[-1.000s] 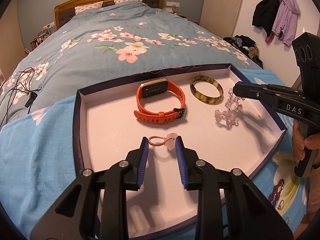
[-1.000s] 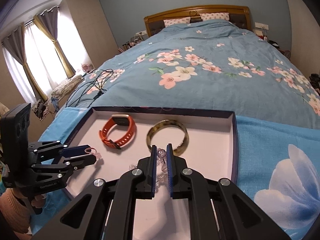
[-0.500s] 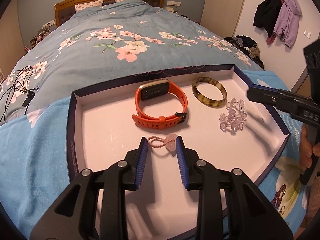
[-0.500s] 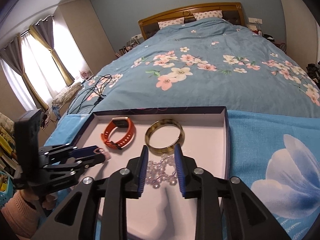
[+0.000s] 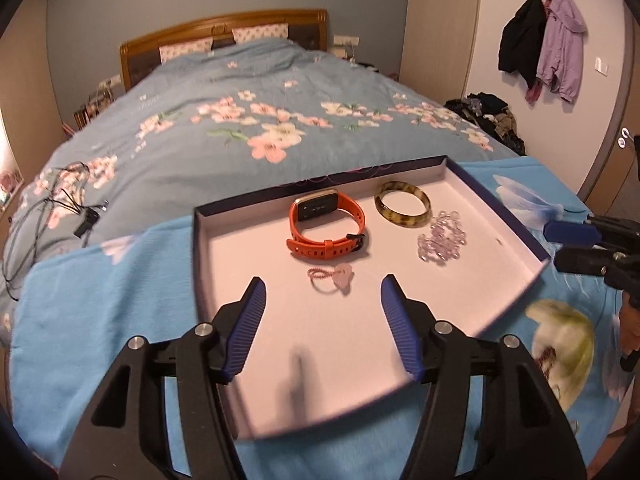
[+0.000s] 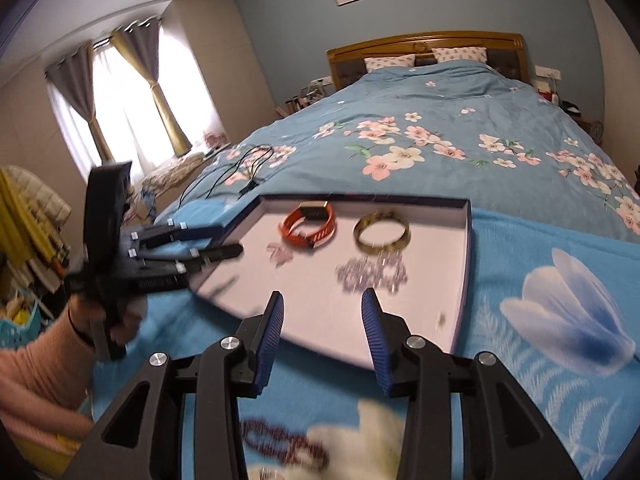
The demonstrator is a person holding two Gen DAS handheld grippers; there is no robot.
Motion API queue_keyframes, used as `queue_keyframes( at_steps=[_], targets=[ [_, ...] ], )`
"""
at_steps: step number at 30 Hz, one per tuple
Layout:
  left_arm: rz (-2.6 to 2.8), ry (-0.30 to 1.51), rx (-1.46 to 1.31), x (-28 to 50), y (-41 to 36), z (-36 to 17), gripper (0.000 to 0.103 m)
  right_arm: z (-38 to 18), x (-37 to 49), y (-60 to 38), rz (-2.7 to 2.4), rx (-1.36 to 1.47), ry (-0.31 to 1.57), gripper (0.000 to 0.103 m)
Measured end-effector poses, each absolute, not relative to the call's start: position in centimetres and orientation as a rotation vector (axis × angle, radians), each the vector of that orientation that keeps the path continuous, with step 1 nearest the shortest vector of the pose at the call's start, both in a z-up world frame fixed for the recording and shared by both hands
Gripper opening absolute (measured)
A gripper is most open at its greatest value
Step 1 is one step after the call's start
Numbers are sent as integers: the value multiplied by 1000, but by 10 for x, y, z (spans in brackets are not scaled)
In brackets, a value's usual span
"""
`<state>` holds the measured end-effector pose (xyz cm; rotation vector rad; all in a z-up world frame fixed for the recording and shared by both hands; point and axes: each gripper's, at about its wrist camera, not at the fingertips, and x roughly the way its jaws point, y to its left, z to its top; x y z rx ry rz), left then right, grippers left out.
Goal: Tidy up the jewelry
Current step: 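Open both tools to release the items in the tray, then withdraw, then grasp the black ring with the left tool while the right tool grasps the dark red beaded bracelet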
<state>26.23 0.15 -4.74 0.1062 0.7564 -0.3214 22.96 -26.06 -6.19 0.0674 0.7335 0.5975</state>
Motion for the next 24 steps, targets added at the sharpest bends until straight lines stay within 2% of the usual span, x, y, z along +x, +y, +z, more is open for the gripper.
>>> queue_keyframes(
  at_steps=[13,24],
  targets=[
    [-362,724,148,168,16,-48,62,-99,174,-262,573,-32,827,38],
    [-385,753,128,139,20,-64,62,-105,162,-263,561,-21,848,38]
  ],
)
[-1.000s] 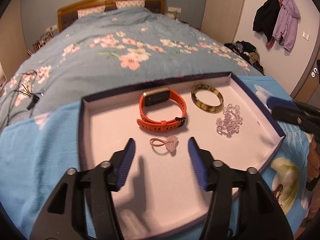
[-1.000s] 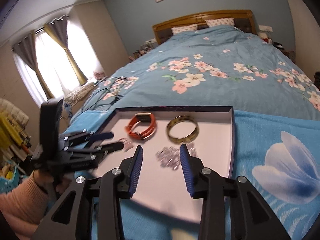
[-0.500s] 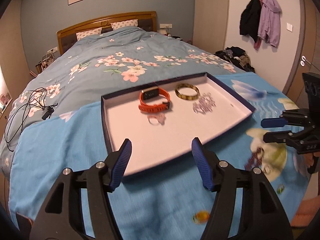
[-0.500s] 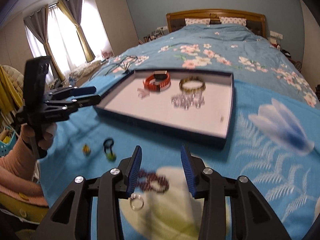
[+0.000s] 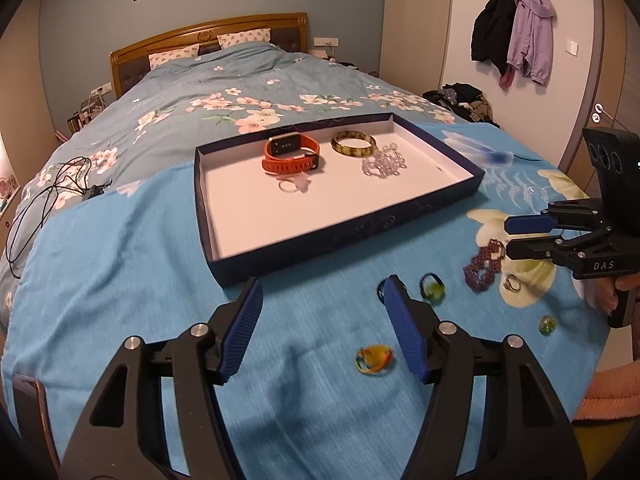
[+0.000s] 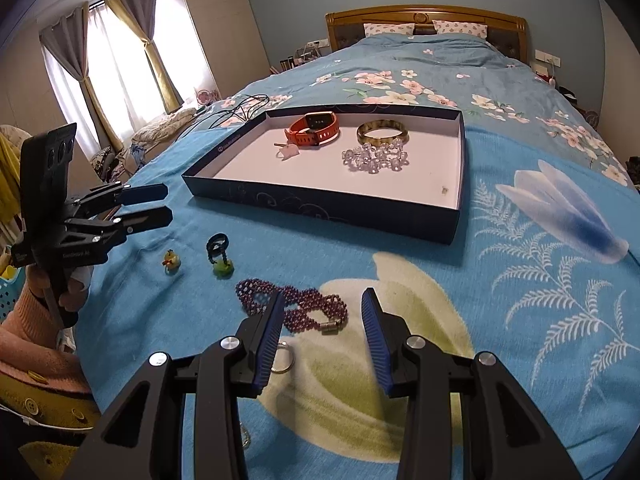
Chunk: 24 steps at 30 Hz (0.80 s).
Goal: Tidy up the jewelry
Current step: 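Grasp the black ring with the left tool while the right tool grasps the dark red beaded bracelet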
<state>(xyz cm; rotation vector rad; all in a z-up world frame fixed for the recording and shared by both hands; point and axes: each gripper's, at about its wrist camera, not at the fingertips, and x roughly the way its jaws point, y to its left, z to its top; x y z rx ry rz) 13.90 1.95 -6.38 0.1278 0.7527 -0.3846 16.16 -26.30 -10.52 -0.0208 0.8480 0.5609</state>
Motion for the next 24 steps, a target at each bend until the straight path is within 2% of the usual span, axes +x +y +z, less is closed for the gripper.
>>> queue_keyframes(
  at_steps=[24],
  targets=[
    [-434,807,154,115,4,-81,63,-110,96,-249,690,-92,870,38]
  ],
)
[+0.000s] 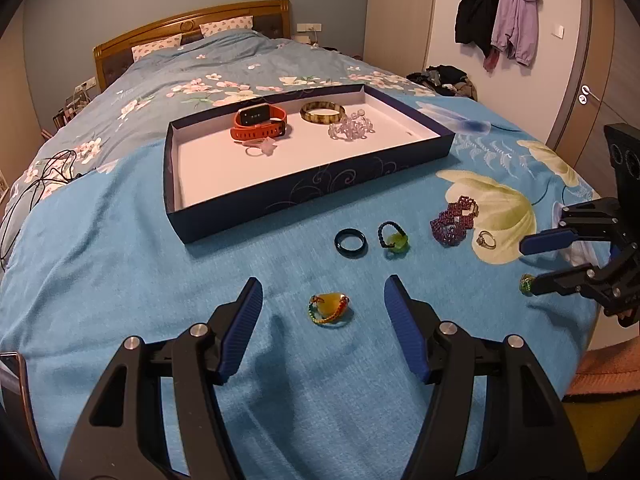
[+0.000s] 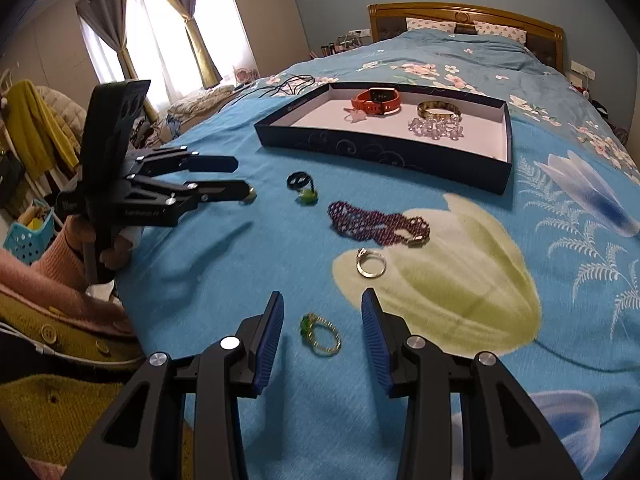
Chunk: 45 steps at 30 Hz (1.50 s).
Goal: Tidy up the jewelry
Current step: 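Grasp the black ring with the left tool while the right tool grasps the dark red beaded bracelet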
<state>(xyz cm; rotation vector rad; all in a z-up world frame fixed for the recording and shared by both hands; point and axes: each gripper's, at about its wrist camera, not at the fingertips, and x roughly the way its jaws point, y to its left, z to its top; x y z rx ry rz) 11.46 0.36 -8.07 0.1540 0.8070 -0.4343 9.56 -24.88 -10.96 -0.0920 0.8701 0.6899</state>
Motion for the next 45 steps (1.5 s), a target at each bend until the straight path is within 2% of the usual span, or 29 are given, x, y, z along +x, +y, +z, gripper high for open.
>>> queue_keyframes(
  at_steps=[9,17,27,29,31,41,44,45],
  targets=[
    [-427,840,152,121,-1,-87,62,-104,100,-256,637,-63,835,38],
    [-427,866,142,127,-2,-91,56,-109,137,-264,528,3,841,38],
    [-476,819,205,135,-22,-82,55,-116,166,-265,489,32,883,37],
    [-467,840,230,143,-28,-86,51,-115,166,-264,480,21,884,36],
    [-461,868,240,152,-31,-92,44,-117,166,-263,481,13,891,35],
    [-485,876,244,161,-35,-96,37,-116,166,-255,485,-37,895,31],
    [-495,877,243,161,-38,-96,30,-116,165,-251,485,-59,895,28],
    [-496,877,240,161,-38,-96,24,-115,165,-251,483,-61,895,24]
  ],
)
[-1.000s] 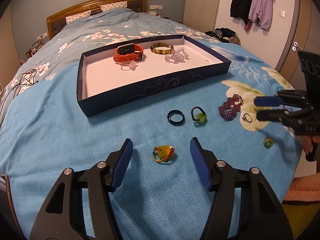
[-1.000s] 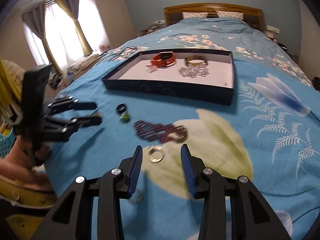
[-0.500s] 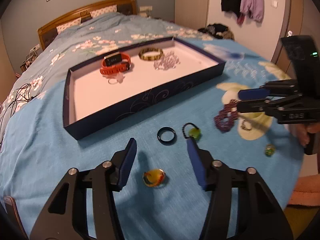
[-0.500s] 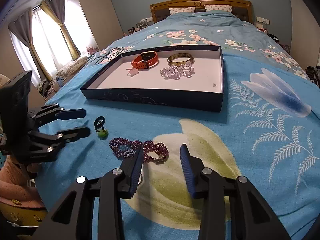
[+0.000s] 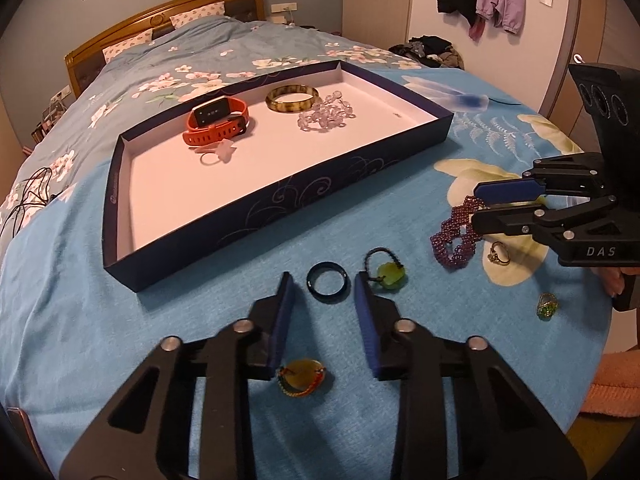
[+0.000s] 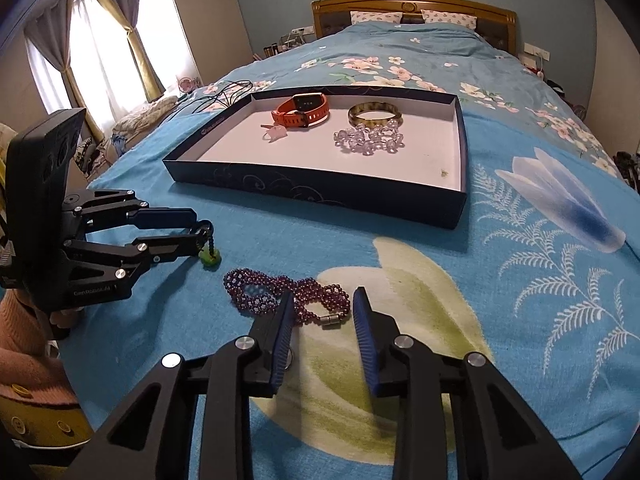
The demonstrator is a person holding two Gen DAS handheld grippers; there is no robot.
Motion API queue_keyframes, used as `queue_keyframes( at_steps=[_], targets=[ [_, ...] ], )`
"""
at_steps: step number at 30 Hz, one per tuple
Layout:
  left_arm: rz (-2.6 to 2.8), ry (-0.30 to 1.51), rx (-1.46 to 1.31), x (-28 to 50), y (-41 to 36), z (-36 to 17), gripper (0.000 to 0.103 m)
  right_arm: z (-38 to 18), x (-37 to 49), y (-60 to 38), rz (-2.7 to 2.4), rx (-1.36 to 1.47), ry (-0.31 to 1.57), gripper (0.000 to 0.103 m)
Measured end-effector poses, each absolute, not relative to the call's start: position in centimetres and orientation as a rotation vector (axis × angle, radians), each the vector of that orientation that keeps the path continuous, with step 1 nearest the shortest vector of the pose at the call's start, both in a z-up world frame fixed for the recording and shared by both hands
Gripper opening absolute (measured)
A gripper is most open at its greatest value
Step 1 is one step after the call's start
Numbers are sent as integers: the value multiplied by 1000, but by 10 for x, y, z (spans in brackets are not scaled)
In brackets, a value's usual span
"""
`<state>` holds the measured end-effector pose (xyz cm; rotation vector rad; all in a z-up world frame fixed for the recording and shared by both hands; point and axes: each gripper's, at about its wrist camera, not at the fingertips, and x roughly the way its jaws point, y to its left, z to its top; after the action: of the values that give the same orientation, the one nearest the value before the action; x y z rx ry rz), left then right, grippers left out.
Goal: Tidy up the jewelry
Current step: 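Grasp the black ring with the left tool while the right tool grasps the dark red beaded bracelet, then carry the black ring with the left tool while the right tool carries the red bracelet into the tray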
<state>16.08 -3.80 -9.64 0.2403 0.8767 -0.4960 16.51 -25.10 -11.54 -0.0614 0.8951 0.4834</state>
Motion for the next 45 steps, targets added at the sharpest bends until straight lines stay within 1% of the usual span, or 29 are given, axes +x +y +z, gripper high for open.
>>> queue_keyframes(
  at_steps=[1,3,4,5,12,26,45],
  targets=[
    [-494,876,237,160,-38,-96,22,-115,165,-251,484,-63,896,18],
    [-492,874,237,160,-38,-96,22,-116,165,-250,488,-62,898,15],
    [-490,873,237,160,-38,-96,22,-116,165,-250,487,-63,897,7],
    [-485,872,237,159,-38,-96,22,-116,165,-250,491,-63,895,4],
    [-465,857,211,156,-31,-91,22,-109,161,-248,497,-55,855,3],
    [-439,799,155,149,-15,-70,22,-69,159,-239,532,-39,726,3],
    [-439,728,132,161,-14,-44,22,-39,173,-234,523,-55,643,3]
  ],
)
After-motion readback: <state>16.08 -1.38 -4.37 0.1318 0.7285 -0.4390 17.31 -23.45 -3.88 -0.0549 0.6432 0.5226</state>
